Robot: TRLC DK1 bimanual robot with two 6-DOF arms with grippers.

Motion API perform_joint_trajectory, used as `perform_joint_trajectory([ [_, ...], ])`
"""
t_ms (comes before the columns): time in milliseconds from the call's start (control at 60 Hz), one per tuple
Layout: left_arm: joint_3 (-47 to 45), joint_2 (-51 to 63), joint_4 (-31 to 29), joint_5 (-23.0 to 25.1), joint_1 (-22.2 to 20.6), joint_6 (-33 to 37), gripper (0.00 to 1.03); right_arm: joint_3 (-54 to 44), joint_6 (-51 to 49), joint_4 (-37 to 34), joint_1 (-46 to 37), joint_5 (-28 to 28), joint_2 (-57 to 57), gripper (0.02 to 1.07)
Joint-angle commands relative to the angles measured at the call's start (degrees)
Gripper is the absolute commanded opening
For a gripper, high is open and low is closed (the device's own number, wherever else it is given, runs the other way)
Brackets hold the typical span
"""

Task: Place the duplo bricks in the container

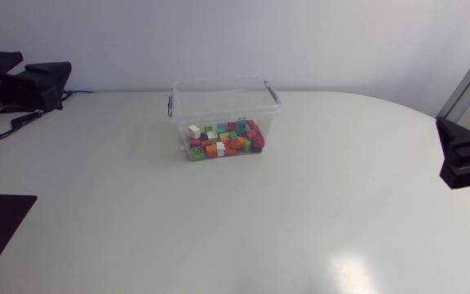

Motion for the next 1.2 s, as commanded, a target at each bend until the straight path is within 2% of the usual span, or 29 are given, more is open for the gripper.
perform_joint_trajectory([
  [0, -3.9, -3.3, 0.4, 0.8, 1.4, -1.1, 0.99, -2.4, 1.6, -1.5, -0.4, 0.4, -2.7, 1.03],
  [183, -11.0, -10.7, 1.8, 1.8, 3.7, -1.2, 0.99, -7.2, 2.2, -1.9, -0.8, 0.6, -11.5, 1.03],
  [300, -15.1, -13.9, 2.3, 4.2, 7.3, -1.2, 0.99, -9.8, 2.2, -2.6, -1.1, 0.6, -14.5, 1.03],
  [400, -19.2, -17.4, 4.8, 4.1, 7.6, -2.4, 0.99, -11.9, 2.3, -3.0, -1.4, 0.7, -16.7, 1.03],
  [1183, -41.7, -42.6, 1.9, -3.2, 1.4, -10.9, 0.96, -31.0, 16.6, 13.2, -3.0, -5.5, -20.4, 1.03],
])
